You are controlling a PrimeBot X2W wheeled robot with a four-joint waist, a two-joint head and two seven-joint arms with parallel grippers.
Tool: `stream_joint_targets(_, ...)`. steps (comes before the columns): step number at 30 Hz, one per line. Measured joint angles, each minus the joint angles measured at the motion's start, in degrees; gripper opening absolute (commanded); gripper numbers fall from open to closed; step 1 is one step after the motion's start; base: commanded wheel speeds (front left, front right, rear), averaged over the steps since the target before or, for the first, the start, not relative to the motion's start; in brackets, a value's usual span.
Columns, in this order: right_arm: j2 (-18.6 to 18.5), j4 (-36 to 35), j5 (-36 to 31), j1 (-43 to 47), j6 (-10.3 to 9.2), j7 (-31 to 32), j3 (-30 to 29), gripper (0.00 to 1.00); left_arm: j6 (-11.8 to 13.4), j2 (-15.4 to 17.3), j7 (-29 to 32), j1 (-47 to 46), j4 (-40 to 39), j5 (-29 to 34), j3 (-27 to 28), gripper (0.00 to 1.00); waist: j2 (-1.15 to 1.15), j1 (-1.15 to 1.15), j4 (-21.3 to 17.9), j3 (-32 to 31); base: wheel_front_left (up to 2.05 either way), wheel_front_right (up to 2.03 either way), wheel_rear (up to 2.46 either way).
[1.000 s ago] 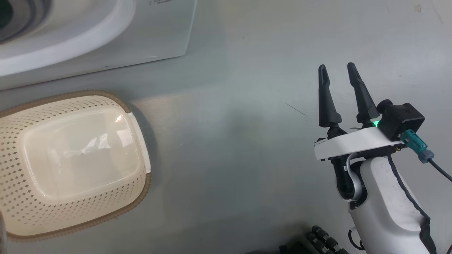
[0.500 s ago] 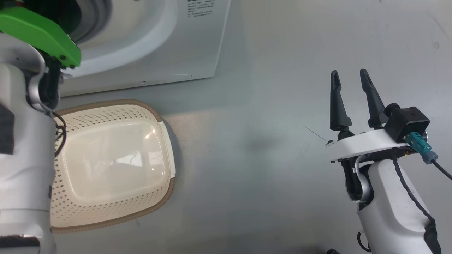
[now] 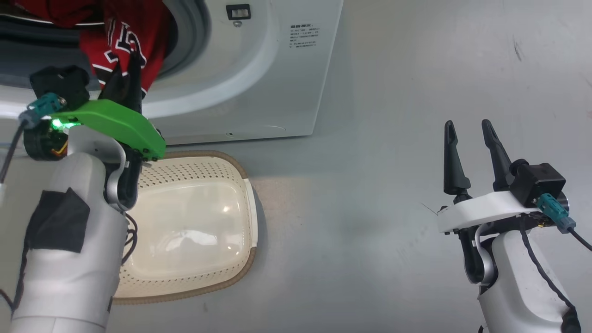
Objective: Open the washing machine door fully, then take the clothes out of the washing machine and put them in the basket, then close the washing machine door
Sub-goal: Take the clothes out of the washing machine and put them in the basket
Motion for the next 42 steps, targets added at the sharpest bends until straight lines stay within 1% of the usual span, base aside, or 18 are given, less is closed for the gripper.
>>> stream_joint_targets(5, 0.0, 0.4, -0.2, 1.0, 0.53, 0.0, -0.7, 1.00, 0.0, -0.4, -2.7, 3.8, 0.0, -1.2, -1.4, 0.00, 0.00, 0.00, 1.3, -2.4, 0.00, 0.00, 0.00)
stream_joint_targets(9, 0.0, 0.5, -0.5, 1.9, 0.66, 0.0, -1.5, 1.00, 0.0, -1.2, -3.8, 7.6, 0.2, -2.4, -3.4, 0.00, 0.00, 0.00, 2.4, -3.9, 0.00, 0.00, 0.00)
stream_joint_targets(12, 0.0, 0.9, -0.7, 2.4, 1.13, 0.0, -1.7, 1.00, 0.0, -1.3, -4.9, 10.4, 0.8, -3.2, -4.3, 0.00, 0.00, 0.00, 3.1, -4.9, 0.00, 0.00, 0.00)
stream_joint_targets(23, 0.1, 1.5, -1.2, 3.2, 2.24, 0.0, -1.8, 1.00, 0.0, -1.6, -6.2, 19.1, 2.4, -5.4, -8.4, 0.00, 0.00, 0.00, 4.5, -7.5, 0.00, 0.00, 0.00)
stream_joint_targets(28, 0.0, 1.6, -1.6, 3.8, 2.35, 0.0, -2.0, 1.00, 0.0, -1.6, -6.2, 22.1, 4.1, -6.5, -9.3, 0.00, 0.00, 0.00, 4.5, -7.4, 0.00, 0.00, 0.00)
stream_joint_targets(32, 0.1, 1.5, -2.1, 4.2, 2.67, 0.0, -2.0, 1.00, 0.0, -1.6, -6.2, 22.8, 5.6, -7.1, -9.2, 0.00, 0.00, 0.00, 4.3, -6.5, 0.00, 0.00, 0.00)
stream_joint_targets(35, 0.1, 1.3, -2.7, 4.1, 2.83, 0.0, -2.0, 1.00, 0.0, -1.4, -6.2, 23.0, 7.2, -7.6, -8.7, 0.00, 0.00, 0.00, 4.0, -5.5, 0.00, 0.00, 0.00)
stream_joint_targets(39, 0.1, 0.8, -3.2, 4.1, 2.82, 0.0, -2.2, 1.00, 0.0, -1.4, -6.2, 23.0, 8.8, -9.9, -7.4, 0.00, 0.00, 0.00, 3.3, -4.0, 0.00, 0.00, 0.00)
stream_joint_targets(42, 0.1, 0.1, -3.3, 4.0, 2.82, 0.0, -2.7, 1.00, 0.0, -1.3, -6.2, 22.9, 10.2, -10.2, -6.7, 0.00, 0.00, 0.00, 2.7, -2.4, 0.00, 0.00, 0.00)
